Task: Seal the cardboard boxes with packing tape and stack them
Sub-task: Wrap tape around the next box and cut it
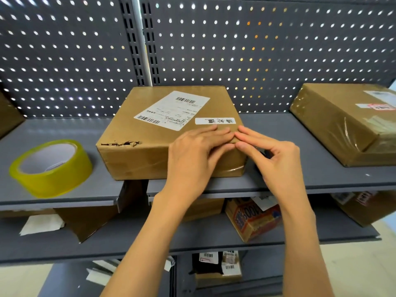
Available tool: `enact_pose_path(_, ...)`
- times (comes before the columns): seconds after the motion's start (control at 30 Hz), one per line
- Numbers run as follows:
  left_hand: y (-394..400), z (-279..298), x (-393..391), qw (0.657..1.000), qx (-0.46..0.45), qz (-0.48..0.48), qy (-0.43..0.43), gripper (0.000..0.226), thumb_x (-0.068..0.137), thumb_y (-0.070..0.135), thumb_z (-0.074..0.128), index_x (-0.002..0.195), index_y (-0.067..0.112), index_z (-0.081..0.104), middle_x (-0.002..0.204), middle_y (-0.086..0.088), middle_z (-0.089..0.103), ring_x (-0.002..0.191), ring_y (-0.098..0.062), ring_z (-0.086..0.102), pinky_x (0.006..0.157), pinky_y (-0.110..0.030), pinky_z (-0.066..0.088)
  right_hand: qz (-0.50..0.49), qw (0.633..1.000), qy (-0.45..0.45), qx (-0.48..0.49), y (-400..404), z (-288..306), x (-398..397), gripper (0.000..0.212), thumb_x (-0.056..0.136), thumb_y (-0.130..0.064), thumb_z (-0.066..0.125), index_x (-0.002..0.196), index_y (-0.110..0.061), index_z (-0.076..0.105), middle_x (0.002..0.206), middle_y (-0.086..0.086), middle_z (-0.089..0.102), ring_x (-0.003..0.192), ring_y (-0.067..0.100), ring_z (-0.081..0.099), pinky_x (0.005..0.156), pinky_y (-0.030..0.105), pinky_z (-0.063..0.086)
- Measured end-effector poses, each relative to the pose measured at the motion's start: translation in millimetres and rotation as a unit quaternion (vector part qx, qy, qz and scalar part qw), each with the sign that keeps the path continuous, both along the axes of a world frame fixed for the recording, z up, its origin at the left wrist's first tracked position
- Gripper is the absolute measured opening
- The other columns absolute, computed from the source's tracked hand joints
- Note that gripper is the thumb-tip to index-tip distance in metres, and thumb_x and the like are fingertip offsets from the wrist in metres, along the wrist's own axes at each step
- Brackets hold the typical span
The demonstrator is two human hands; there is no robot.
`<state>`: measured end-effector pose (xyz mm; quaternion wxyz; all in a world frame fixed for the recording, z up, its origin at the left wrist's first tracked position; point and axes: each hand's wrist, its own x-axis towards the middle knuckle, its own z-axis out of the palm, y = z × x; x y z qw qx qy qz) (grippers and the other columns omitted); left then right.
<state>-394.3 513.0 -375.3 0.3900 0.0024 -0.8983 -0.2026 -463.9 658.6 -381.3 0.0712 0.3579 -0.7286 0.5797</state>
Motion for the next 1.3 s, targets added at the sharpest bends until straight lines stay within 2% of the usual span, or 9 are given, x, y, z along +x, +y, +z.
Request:
enact_pose_path(0.13,-5.9,-2.5,3.1,0.998,-0.045,-0.026,-0.031,0.044,0.086,0.047,0.048,0.114,0.021,0.071,0.118,0.007,0.068,0.118,-0.012,0.058,0.098,-0.026,0.041,0.035,0.998,-0.018,0.047,8.1,2.4,-1.8,0.036,0.081,-0.025,0.07,0.116,-0.031,0.064,0.127,-0.015,0.06,0.122,-0.003,0.051,0.106,0.034,0.043)
enact_pose_path(0.3,-3.9,-7.2,-2.2,0.999,-0.027,-0.006,0.026,0.032,0.087,0.037,0.053,0.104,0.021,0.075,0.107,0.007,0.072,0.108,-0.013,0.065,0.09,-0.03,0.051,-0.004,0.999,0.003,0.032,2.9,3.5,-1.3,0.034,0.08,-0.016,0.074,0.11,-0.029,0.066,0.118,-0.015,0.063,0.117,-0.003,0.055,0.104,0.03,0.044)
enact_pose_path(0.43,-4.0,-9.6,-4.0,0.998,-0.026,-0.009,0.049,0.029,0.087,0.034,0.055,0.102,0.02,0.075,0.105,0.006,0.072,0.106,-0.013,0.066,0.09,-0.03,0.05,-0.007,1.0,-0.001,0.014,1.3,4.6,-2.5,0.034,0.077,-0.011,0.075,0.107,-0.025,0.067,0.11,-0.013,0.065,0.111,-0.004,0.058,0.101,0.024,0.045)
enact_pose_path(0.57,-2.9,-12.6,-5.0,0.997,-0.015,-0.004,0.079,0.024,0.085,0.03,0.059,0.098,0.019,0.077,0.101,0.006,0.073,0.103,-0.012,0.067,0.089,-0.028,0.05,-0.014,1.0,0.008,0.003,-0.3,4.5,-3.0,0.034,0.075,-0.009,0.077,0.106,-0.02,0.067,0.106,-0.009,0.067,0.108,0.0,0.062,0.099,0.026,0.047)
enact_pose_path(0.77,3.7,-11.9,-0.7,0.997,0.026,0.007,0.079,0.018,0.082,0.026,0.068,0.094,0.017,0.077,0.099,0.005,0.074,0.103,-0.013,0.066,0.091,-0.027,0.045,-0.075,0.995,0.06,0.035,-2.9,-0.4,8.3,0.033,0.08,-0.013,0.074,0.112,-0.016,0.069,0.117,-0.005,0.065,0.113,-0.001,0.057,0.101,0.021,0.043)
enact_pose_path(0.87,4.2,-2.8,13.4,0.996,0.028,0.034,0.083,0.015,0.082,0.021,0.071,0.095,0.018,0.077,0.098,0.007,0.074,0.099,-0.012,0.067,0.089,-0.031,0.046,-0.103,0.989,0.084,0.059,-6.6,4.4,17.7,0.039,0.082,-0.011,0.074,0.119,-0.017,0.066,0.125,-0.004,0.062,0.122,0.009,0.055,0.105,0.03,0.041)
enact_pose_path(0.93,-4.5,5.6,28.1,0.994,0.004,0.065,0.092,0.016,0.084,0.024,0.069,0.097,0.018,0.076,0.099,0.007,0.073,0.096,-0.013,0.066,0.086,-0.033,0.047,-0.097,0.989,0.098,0.053,-10.5,12.7,23.4,0.042,0.082,-0.012,0.074,0.121,-0.02,0.065,0.124,-0.008,0.061,0.12,0.008,0.054,0.105,0.026,0.04)
enact_pose_path(1.1,-51.3,13.2,72.5,0.978,-0.06,0.191,0.064,0.02,0.088,0.03,0.061,0.095,0.019,0.075,0.096,0.005,0.073,0.088,-0.02,0.064,0.077,-0.035,0.046,-0.056,0.989,0.125,0.05,-43.9,19.7,45.8,0.021,0.087,-0.022,0.068,0.107,-0.019,0.072,0.113,-0.007,0.065,0.109,0.009,0.059,0.097,0.034,0.047)
enact_pose_path(1.3,-98.6,1.2,120.4,0.955,-0.025,0.296,0.005,0.029,0.087,0.04,0.06,0.102,0.018,0.072,0.098,0.0,0.072,0.09,-0.024,0.062,0.077,-0.036,0.044,-0.008,0.98,0.178,0.09,-94.5,13.8,74.2,0.019,0.089,-0.024,0.065,0.106,-0.018,0.07,0.107,-0.003,0.065,0.105,0.013,0.057,0.091,0.026,0.044)
